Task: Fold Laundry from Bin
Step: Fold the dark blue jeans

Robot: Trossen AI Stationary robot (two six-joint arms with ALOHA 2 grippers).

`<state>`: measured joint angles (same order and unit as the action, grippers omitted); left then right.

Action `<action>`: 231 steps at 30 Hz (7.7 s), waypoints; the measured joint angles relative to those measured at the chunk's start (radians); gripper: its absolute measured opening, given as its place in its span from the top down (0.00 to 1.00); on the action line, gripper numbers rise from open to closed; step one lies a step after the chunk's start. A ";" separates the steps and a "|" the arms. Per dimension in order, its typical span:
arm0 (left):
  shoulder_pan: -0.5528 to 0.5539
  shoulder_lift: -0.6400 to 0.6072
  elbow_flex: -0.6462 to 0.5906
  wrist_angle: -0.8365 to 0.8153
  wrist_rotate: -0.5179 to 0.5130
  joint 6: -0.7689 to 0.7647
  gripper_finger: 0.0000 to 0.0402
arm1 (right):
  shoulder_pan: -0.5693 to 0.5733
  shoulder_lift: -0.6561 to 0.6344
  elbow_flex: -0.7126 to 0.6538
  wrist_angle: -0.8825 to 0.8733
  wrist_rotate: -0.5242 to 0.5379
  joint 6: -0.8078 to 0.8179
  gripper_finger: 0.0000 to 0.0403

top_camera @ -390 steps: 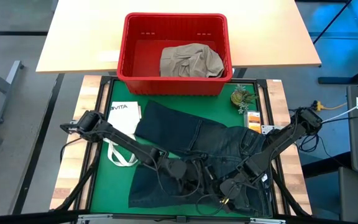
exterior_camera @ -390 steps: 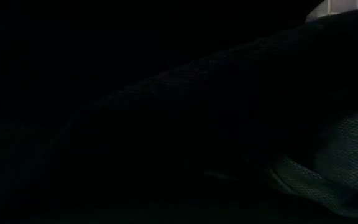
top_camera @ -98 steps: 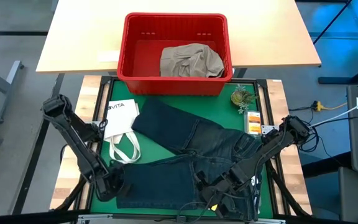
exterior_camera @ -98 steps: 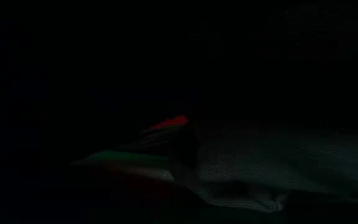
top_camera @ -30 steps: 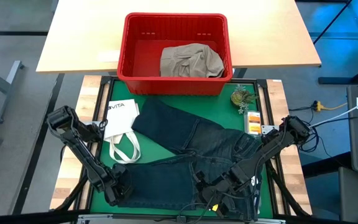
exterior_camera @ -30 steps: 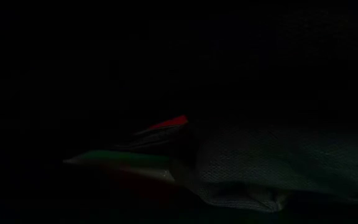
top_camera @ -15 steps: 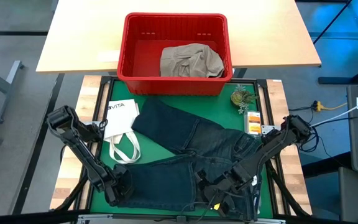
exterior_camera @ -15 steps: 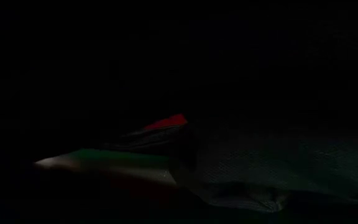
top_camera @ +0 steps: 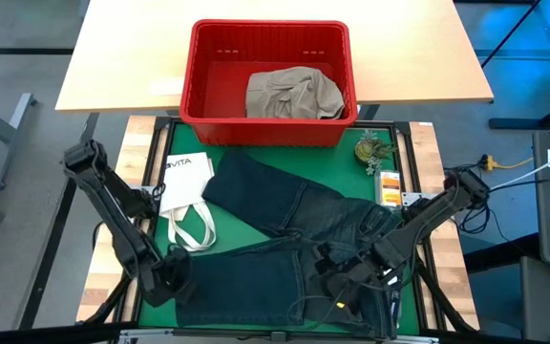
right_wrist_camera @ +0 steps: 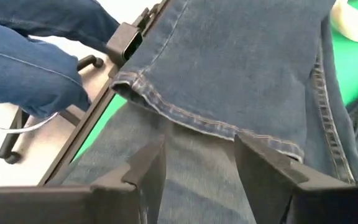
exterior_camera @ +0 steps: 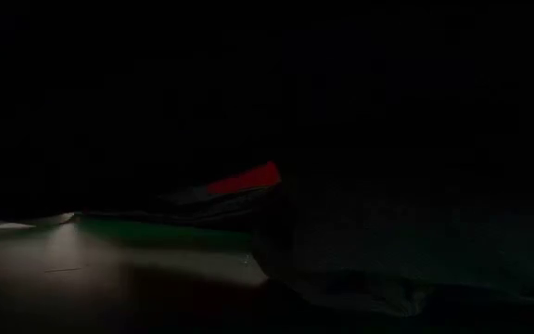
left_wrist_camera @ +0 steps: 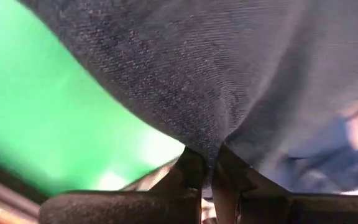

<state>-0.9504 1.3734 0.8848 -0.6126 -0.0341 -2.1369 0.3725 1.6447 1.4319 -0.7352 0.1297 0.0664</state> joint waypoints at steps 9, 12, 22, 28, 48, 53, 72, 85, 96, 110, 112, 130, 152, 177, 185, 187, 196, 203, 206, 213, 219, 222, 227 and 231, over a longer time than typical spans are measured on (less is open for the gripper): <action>0.066 -0.099 0.001 0.161 -0.329 0.272 0.98 | 0.000 -0.072 0.000 -0.043 0.046 0.037 0.53; 0.123 -0.099 0.001 0.246 -0.366 0.391 0.98 | 0.000 -0.079 0.000 -0.050 0.053 0.038 0.53; 0.326 -0.099 0.002 0.493 -0.392 0.734 0.98 | 0.000 -0.085 0.000 0.082 0.063 0.042 0.53; 0.412 -0.089 0.003 0.608 -0.340 0.870 0.98 | 0.000 -0.081 0.000 0.226 0.063 -0.065 0.53; 0.514 0.157 0.004 1.050 -0.196 1.094 0.97 | -0.047 -0.038 -0.001 0.481 0.150 -0.441 0.53; 0.532 0.196 0.016 1.156 -0.155 1.153 0.97 | -0.024 -0.091 0.007 0.411 0.192 -0.446 0.53; 0.620 0.591 0.554 1.039 0.081 1.469 0.97 | -0.018 -0.277 0.094 -0.110 0.174 -0.125 0.53; 0.662 0.848 0.799 1.039 0.108 1.492 0.97 | -0.018 -0.314 0.093 -0.272 0.060 -0.036 0.53; 0.674 0.932 0.815 1.054 0.011 1.496 0.97 | -0.019 -0.312 0.093 -0.270 0.060 -0.047 0.53; 0.630 0.932 0.814 1.078 -0.131 1.706 0.75 | -0.019 -0.312 0.093 -0.270 0.059 -0.045 0.53; 0.630 0.932 0.814 1.087 -0.120 1.706 0.70 | -0.019 -0.312 0.093 -0.270 0.049 -0.045 0.53; 0.648 0.932 0.813 1.173 -0.023 1.723 0.55 | -0.018 -0.312 0.093 -0.298 -0.084 0.141 0.53; 0.660 0.932 0.813 1.232 -0.068 1.878 0.55 | -0.018 -0.312 0.093 -0.329 -0.175 0.225 0.53; 0.710 0.903 0.813 1.285 0.026 1.937 0.56 | 0.389 -0.219 -0.031 -0.368 0.168 0.426 0.53; 0.731 0.903 0.813 1.244 0.029 1.931 0.56 | 0.387 -0.141 -0.034 -0.378 0.186 0.375 0.53; 0.731 0.903 0.813 1.239 0.029 1.931 0.56 | 0.387 -0.131 -0.034 -0.389 0.186 0.371 0.53; 0.730 0.903 0.813 1.232 0.047 1.931 0.56 | 0.387 -0.112 -0.034 -0.419 0.165 0.371 0.59; 0.726 0.903 0.813 1.234 0.128 1.964 0.56 | 0.386 -0.112 -0.033 -0.420 0.142 0.373 0.75; 0.722 0.903 0.813 1.232 0.131 1.988 0.56 | 0.386 -0.112 -0.033 -0.420 0.125 0.374 0.84; 0.721 0.903 0.813 1.230 0.130 1.992 0.56 | 0.386 -0.112 -0.030 -0.418 0.104 0.374 0.96; 0.720 0.903 0.813 1.226 0.130 2.042 0.56 | 0.388 -0.112 0.062 -0.419 0.046 0.374 0.98; 0.719 0.902 0.813 1.225 0.130 2.043 0.56 | 0.412 -0.112 0.116 -0.420 0.024 0.394 0.98; 0.717 0.865 0.813 1.144 0.130 2.083 0.56 | 0.491 -0.113 0.141 -0.419 0.035 0.502 0.96; 0.711 0.819 0.813 1.052 0.135 2.105 0.56 | 0.557 -0.093 0.140 -0.413 0.089 0.584 0.98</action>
<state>-0.2393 2.1929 1.6981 0.4393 0.1008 -0.0322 0.9296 1.5514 1.5719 -1.1482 0.2182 0.6500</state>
